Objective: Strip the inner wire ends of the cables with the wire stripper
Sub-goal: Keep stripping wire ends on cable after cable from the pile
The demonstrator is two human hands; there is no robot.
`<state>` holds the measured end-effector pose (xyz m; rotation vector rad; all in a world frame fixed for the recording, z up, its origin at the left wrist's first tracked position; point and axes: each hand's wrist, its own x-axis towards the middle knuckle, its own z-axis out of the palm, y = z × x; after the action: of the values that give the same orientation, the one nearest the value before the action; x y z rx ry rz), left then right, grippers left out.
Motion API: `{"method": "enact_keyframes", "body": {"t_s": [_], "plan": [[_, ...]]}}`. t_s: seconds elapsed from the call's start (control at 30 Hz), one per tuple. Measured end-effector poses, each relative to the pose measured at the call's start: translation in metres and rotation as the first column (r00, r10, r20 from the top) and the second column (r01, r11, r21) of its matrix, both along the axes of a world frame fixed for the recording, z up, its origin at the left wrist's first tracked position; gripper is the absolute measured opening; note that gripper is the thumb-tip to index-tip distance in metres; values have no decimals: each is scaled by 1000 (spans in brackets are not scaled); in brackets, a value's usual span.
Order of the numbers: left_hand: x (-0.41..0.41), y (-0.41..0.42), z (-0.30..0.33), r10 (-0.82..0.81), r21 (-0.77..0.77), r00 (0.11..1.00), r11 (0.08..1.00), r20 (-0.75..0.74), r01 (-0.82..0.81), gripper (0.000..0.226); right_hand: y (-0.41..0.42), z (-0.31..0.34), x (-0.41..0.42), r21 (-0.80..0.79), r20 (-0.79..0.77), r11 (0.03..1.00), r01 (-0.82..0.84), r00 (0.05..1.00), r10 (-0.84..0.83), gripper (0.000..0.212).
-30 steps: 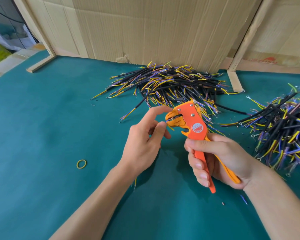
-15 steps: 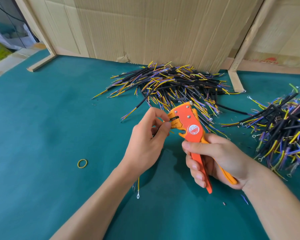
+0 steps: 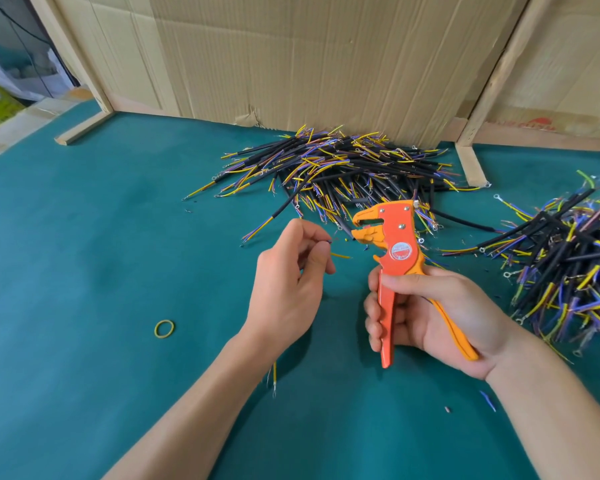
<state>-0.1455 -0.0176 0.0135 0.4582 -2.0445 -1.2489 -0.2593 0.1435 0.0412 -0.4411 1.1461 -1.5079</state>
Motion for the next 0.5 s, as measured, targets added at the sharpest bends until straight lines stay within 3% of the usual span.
{"method": "enact_keyframes", "body": {"t_s": [0.1, 0.23, 0.33, 0.5], "plan": [[0, 0, -1, -6, -16, 1000, 1000, 15, 6, 17, 1, -3, -1, -25, 11, 1000, 8, 1000, -8, 43], [1, 3, -1, -61, -43, 996, 997, 63, 64, 18, 1, -4, -2, -114, -31, 989, 90, 995, -94, 36], [1, 8, 1, -106, -60, 991, 992, 85, 112, 17, 0, -4, -2, -181, -70, 980, 86, 993, -100, 45], [2, 11, 2, -140, -67, 984, 987, 111, 148, 19, -2, -7, 3, -172, -100, 984, 50, 993, -68, 46]]}}
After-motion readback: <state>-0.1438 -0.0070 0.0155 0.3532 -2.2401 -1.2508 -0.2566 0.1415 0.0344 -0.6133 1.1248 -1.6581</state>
